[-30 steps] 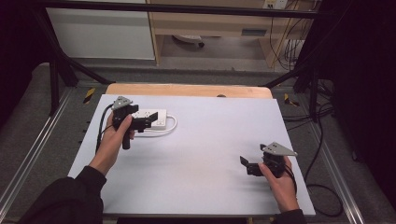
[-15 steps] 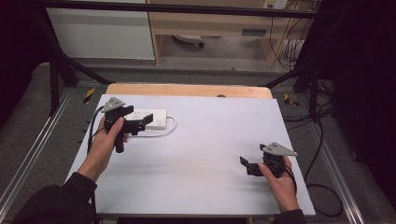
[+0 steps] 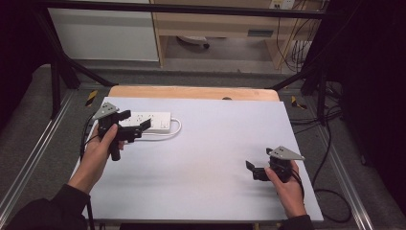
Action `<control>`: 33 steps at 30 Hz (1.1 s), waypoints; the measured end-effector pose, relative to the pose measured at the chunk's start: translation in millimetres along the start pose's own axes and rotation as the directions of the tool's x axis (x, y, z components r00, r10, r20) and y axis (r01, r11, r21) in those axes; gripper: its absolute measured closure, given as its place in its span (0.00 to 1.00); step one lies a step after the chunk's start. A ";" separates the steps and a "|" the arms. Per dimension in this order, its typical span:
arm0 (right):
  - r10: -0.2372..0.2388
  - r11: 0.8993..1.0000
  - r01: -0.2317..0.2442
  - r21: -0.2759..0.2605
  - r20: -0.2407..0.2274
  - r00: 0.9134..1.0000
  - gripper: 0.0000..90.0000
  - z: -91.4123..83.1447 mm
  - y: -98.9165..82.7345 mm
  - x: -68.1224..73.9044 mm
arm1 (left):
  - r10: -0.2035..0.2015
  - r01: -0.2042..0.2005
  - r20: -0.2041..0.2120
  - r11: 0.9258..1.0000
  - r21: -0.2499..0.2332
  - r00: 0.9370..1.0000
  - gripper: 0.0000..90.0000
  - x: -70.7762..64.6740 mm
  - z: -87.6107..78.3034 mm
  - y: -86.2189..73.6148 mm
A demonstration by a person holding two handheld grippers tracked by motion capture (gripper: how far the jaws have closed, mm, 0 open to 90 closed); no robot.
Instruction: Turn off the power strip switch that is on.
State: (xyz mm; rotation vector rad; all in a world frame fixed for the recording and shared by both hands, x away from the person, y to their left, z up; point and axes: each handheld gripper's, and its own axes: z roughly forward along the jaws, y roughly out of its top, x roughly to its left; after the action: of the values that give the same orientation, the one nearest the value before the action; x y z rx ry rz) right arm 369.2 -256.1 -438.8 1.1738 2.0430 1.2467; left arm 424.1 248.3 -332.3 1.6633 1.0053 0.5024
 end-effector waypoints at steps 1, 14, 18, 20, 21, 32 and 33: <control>0.000 1.000 0.000 0.000 0.001 1.000 0.02 -0.1 0.0 -0.1 | 0.000 0.000 0.000 1.000 -0.004 1.000 0.06 0.0 -1.5 0.4; -0.004 1.000 0.004 0.000 0.004 1.000 0.02 0.2 -0.1 -0.2 | -0.001 0.000 -0.011 0.999 -0.045 1.000 0.06 5.5 -30.1 3.7; -0.003 1.000 0.003 0.002 0.006 1.000 0.02 0.3 -0.2 0.1 | 0.003 -0.004 -0.014 0.998 -0.058 1.000 0.06 6.7 -41.4 3.0; -0.002 1.000 0.002 0.002 0.008 1.000 0.02 0.6 -0.4 0.2 | 0.003 -0.004 -0.013 0.998 -0.064 1.000 0.06 6.9 -46.2 2.4; -0.002 1.000 0.002 0.005 0.007 1.000 0.02 0.7 -0.3 0.3 | 0.004 -0.005 -0.013 0.998 -0.065 1.000 0.06 6.8 -48.6 2.0; -0.006 1.000 0.006 0.005 0.011 1.000 0.03 0.5 -0.2 0.6 | -0.001 0.000 -0.010 0.996 -0.085 1.000 0.06 7.9 -78.5 -5.6; -0.005 1.000 0.005 0.005 0.011 1.000 0.02 0.3 -0.1 0.7 | -0.001 0.000 -0.013 0.996 -0.087 1.000 0.06 8.4 -81.7 -6.9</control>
State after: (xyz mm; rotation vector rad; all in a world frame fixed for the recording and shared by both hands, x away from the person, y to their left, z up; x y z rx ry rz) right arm 369.0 -255.4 -439.0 1.1748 2.0413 1.2307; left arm 365.0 302.3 -312.8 1.5844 0.9801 0.5494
